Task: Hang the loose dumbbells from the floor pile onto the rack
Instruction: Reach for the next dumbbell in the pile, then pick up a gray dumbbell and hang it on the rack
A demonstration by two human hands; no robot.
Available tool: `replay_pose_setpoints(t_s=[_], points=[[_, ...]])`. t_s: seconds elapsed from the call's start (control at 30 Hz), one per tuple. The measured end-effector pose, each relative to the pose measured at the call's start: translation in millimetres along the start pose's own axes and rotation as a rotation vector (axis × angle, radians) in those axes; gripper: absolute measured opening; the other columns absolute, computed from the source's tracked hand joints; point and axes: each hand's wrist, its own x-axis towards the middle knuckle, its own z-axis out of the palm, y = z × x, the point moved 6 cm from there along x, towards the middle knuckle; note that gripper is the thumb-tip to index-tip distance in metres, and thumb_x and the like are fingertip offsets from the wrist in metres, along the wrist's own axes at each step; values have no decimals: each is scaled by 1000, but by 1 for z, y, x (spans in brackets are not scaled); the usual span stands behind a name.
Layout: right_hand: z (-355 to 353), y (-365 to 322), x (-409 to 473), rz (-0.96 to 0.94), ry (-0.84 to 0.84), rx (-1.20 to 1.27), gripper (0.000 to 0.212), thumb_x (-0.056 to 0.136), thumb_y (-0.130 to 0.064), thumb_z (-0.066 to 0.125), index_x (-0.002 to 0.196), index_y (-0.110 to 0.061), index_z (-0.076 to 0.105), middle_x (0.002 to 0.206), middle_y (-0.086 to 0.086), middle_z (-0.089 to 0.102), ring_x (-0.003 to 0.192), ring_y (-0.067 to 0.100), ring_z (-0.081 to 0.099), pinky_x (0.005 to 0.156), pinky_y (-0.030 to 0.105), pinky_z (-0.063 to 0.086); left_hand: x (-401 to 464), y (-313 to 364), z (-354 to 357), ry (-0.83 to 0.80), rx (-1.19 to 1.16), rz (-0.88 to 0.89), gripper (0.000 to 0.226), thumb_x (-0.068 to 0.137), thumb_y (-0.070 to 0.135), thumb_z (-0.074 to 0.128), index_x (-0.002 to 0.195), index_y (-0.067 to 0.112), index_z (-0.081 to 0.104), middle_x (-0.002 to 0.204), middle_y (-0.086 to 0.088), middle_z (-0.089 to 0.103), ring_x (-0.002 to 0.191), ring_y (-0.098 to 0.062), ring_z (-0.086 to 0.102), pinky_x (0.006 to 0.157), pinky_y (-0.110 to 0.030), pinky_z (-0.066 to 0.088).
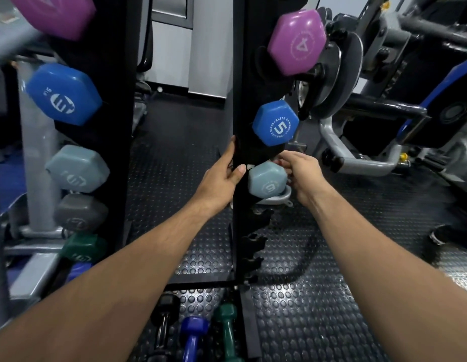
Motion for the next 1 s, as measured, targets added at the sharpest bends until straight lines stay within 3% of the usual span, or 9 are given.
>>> replay_pose_setpoints(t_s=[0.07, 0.1, 0.23, 0.37, 0.43, 0.53, 0.67, 0.8, 1.0], points=[[-11, 12, -14, -19, 103, 24, 13, 98, -23, 63, 100, -16, 74, 83, -1, 72, 70, 9, 67, 60, 23, 51, -11, -2, -2, 0, 8, -9, 71, 106, 21, 52, 159, 49, 14, 148, 27, 39, 114, 30, 38, 118, -23, 30], [-15, 22, -22, -15, 145, 43, 13, 98, -26, 63, 102, -19, 73, 87, -3, 73, 79, 11, 68, 68, 26, 52, -19, -6, -5, 9, 18, -25, 71, 107, 22, 52, 158, 50, 13, 154, 20, 40, 117, 26, 38, 113, -20, 31], [-21, 73, -60, 57, 289, 97, 18, 101, -30, 57, 111, -23, 70, 103, 0, 72, 96, 15, 68, 78, 30, 52, -47, -42, -20, 54, 10, -103, 68, 106, 31, 53, 159, 50, 14, 161, 4, 39, 136, -1, 43, 119, -33, 35], [-7, 149, -106, 179, 292, 84, 17, 104, -26, 54, 113, -19, 68, 109, 6, 71, 98, 21, 67, 77, 32, 50, -93, -100, -34, 86, 18, -237, 67, 104, 40, 53, 161, 41, 18, 159, 7, 41, 137, -6, 47, 112, -28, 37], [7, 190, -130, 274, 228, 31, 20, 105, -23, 55, 119, -15, 66, 109, 7, 72, 95, 22, 67, 79, 35, 50, -120, -135, -42, 99, 8, -315, 66, 103, 41, 55, 161, 37, 23, 158, 8, 42, 135, -5, 48, 108, -27, 39], [24, 247, -160, 435, 108, -55, 10, 104, -20, 57, 109, -17, 65, 100, 6, 71, 87, 20, 66, 78, 36, 51, -158, -182, -51, 130, -5, -457, 64, 102, 41, 58, 159, 32, 30, 155, 5, 46, 132, -7, 51, 114, -34, 41], [60, 315, -189, 575, -101, -257, 13, 101, -23, 61, 112, -18, 67, 103, 6, 73, 91, 22, 67, 73, 33, 48, -217, -249, -69, 174, 30, -647, 62, 101, 38, 61, 157, 25, 36, 152, -1, 50, 133, -15, 53, 117, -42, 41], [105, 352, -210, 659, -263, -329, 11, 102, -24, 60, 106, -18, 68, 93, 3, 70, 80, 16, 62, 69, 29, 46, -260, -298, -90, 211, 81, -779, 53, 103, 25, 59, 153, 16, 43, 151, -6, 52, 134, -21, 54, 114, -34, 40], [187, 408, -232, 716, -423, -377, 12, 102, -22, 60, 106, -13, 67, 89, 5, 67, 68, 11, 57, 59, 23, 40, -300, -354, -145, 287, 351, -910, 50, 97, 18, 65, 145, 10, 52, 134, -10, 64, 121, -29, 61, 101, -30, 45]])
